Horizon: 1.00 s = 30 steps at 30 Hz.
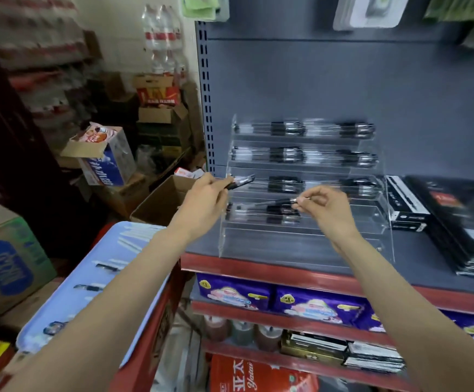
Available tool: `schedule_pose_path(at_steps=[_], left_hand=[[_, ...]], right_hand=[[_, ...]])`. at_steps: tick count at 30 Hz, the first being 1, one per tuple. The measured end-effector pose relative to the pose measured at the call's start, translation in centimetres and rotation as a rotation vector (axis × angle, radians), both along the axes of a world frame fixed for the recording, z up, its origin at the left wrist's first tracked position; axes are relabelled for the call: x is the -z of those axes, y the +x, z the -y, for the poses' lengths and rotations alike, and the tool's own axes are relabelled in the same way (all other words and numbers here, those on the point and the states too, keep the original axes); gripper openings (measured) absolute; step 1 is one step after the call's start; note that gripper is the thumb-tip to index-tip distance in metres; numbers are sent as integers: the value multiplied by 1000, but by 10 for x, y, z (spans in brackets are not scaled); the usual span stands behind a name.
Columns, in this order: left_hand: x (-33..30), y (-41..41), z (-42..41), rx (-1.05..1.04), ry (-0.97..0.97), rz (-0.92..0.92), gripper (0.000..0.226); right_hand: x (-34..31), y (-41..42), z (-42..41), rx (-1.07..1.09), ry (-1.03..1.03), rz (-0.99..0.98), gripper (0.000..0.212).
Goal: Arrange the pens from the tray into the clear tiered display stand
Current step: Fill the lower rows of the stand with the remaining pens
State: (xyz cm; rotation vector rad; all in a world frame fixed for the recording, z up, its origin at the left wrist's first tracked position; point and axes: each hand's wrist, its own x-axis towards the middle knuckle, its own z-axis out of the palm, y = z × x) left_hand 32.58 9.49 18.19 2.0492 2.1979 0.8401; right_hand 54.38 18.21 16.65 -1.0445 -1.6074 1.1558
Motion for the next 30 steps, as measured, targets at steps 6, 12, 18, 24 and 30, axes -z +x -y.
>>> schedule_pose_path(at_steps=[6, 12, 18, 24, 30], left_hand=[[-5, 6, 5, -43, 103, 172, 24], [-4, 11, 0, 0, 143, 132, 14], [-2, 18, -6, 41, 123, 92, 14], [-2, 37, -15, 120, 94, 112, 15], [5, 34, -19, -8, 137, 78, 32]], right_hand=[[9, -11, -13, 12, 331, 534, 8], [6, -15, -22, -18, 362, 683, 8], [-5, -15, -22, -92, 278, 654, 7], [-17, -3, -8, -198, 127, 243, 9], [-8, 15, -16, -54, 168, 234, 8]])
